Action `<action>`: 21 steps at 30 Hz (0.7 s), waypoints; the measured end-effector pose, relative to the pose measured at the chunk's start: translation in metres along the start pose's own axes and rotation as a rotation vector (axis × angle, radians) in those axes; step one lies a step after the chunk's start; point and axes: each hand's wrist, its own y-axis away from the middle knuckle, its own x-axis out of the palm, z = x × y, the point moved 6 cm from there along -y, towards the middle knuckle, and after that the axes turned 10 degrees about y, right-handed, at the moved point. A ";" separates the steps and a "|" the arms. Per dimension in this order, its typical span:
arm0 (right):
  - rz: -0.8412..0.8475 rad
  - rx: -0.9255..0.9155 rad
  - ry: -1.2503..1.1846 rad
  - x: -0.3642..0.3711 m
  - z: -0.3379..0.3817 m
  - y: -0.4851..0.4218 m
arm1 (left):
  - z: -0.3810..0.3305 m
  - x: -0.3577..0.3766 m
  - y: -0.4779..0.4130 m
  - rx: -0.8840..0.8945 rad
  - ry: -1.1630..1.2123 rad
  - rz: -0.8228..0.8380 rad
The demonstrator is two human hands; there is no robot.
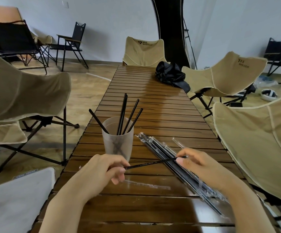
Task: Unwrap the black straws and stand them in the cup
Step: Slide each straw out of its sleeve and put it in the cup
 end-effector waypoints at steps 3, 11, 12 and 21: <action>-0.020 0.029 0.042 -0.004 -0.004 0.001 | 0.008 -0.007 0.003 -0.031 -0.007 -0.047; -0.302 0.150 0.238 -0.026 -0.021 0.004 | 0.025 -0.021 0.009 -0.131 -0.062 -0.199; -0.335 0.171 0.269 -0.029 -0.024 0.004 | 0.027 -0.022 0.010 -0.147 -0.063 -0.210; -0.513 0.520 0.226 -0.037 -0.057 0.014 | 0.023 -0.023 0.013 -0.177 -0.024 -0.179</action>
